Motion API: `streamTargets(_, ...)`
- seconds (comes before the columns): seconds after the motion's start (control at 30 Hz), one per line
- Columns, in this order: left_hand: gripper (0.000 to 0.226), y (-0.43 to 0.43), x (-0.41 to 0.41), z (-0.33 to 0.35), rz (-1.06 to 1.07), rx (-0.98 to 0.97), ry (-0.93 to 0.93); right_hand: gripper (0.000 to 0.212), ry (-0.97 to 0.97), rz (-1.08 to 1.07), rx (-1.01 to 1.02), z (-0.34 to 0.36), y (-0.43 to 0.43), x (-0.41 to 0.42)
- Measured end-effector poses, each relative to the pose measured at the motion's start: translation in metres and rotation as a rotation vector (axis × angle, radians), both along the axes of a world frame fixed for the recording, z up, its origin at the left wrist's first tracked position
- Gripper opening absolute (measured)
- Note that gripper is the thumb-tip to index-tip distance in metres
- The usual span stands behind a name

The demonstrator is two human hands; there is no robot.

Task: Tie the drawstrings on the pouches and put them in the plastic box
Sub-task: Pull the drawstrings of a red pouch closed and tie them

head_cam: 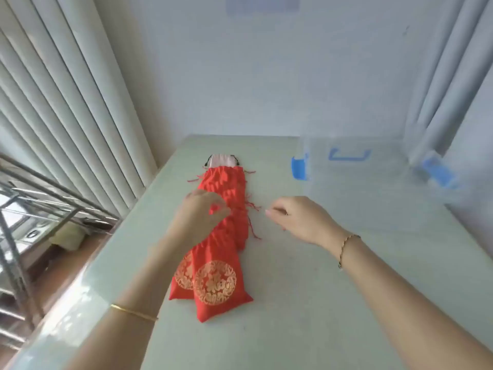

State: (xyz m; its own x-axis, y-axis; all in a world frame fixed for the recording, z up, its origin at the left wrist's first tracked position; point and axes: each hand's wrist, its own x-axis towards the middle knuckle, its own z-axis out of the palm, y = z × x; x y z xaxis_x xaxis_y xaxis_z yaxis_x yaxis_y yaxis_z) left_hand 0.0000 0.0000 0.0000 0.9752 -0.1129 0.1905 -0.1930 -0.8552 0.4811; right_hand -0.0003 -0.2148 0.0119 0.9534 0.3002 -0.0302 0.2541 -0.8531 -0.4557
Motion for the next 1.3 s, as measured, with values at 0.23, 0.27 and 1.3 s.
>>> streamTargets(0.23,0.025,0.011,-0.032,-0.031,0.069,0.213,-0.191,0.018,-0.117,-0.058,0.298,-0.067,0.009,-0.041)
streamTargets(0.27,0.021,0.01,-0.033,-0.031,0.05,0.244,-0.217,0.018,-0.141,-0.072,0.338,-0.069,0.01,-0.048)
streamTargets(1.3,0.014,-0.067,-0.027,-0.04,-0.138,-0.363,-0.167,0.017,-0.228,-0.202,0.623,-0.063,-0.083,-0.046)
